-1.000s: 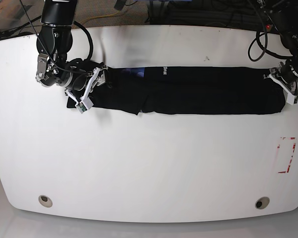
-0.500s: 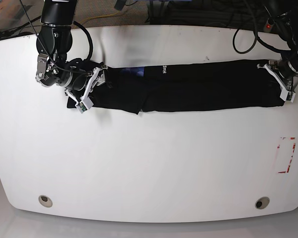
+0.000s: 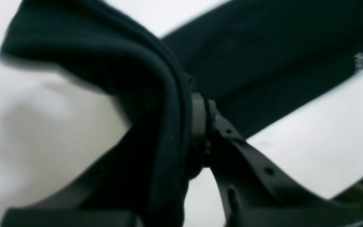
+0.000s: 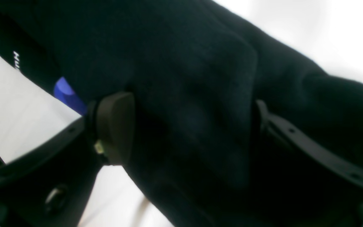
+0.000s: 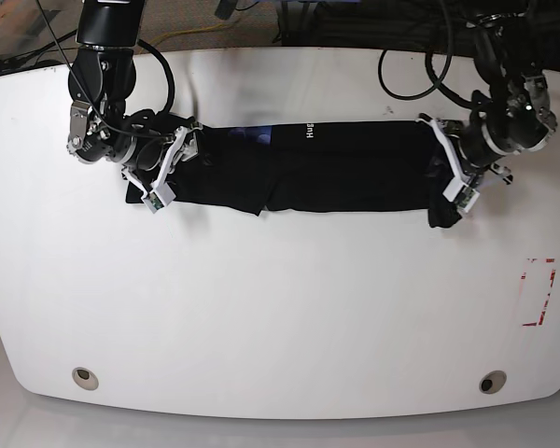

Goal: Fold the T-shirt properly
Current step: 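Fold the strip end with the left gripper toward the right gripper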

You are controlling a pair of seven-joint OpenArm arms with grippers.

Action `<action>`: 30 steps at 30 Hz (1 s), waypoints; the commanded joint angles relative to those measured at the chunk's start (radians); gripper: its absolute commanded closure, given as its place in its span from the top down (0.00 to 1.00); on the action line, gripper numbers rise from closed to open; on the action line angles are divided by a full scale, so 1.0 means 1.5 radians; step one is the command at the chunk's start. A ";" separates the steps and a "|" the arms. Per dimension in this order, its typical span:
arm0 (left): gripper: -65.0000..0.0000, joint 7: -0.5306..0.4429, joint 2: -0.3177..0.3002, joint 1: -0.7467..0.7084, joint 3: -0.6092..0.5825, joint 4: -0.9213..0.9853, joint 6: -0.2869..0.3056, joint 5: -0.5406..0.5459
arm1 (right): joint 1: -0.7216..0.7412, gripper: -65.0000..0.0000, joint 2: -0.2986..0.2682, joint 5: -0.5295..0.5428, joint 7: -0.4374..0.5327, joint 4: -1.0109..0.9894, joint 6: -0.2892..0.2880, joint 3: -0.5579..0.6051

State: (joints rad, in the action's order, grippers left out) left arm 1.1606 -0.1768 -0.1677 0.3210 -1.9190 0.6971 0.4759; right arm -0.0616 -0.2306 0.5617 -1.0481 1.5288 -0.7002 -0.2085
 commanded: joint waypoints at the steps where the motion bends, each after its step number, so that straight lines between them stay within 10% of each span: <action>1: 0.07 -0.016 0.010 0.020 -0.038 -0.016 0.001 0.008 | 0.001 0.68 -0.006 -0.013 -0.023 0.001 0.001 0.000; 11: 0.10 -0.020 0.043 0.064 -0.194 -0.012 0.001 0.005 | 0.003 0.68 -0.006 -0.013 -0.023 0.002 0.001 0.000; 22: 0.50 -0.017 0.043 0.109 -0.300 0.066 -0.050 0.008 | 0.016 0.68 -0.002 -0.013 -0.024 0.002 0.001 0.000; 30: 0.56 -0.016 0.043 0.117 -0.396 0.009 -0.058 0.006 | 0.017 0.68 -0.001 -0.012 -0.024 0.003 0.001 0.000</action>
State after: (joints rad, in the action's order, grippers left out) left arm 1.1584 -0.1116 -0.0090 -0.2611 -1.8511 0.6098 0.4698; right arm -0.0441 -0.2264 0.5549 -1.0584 1.5280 -0.7002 -0.2077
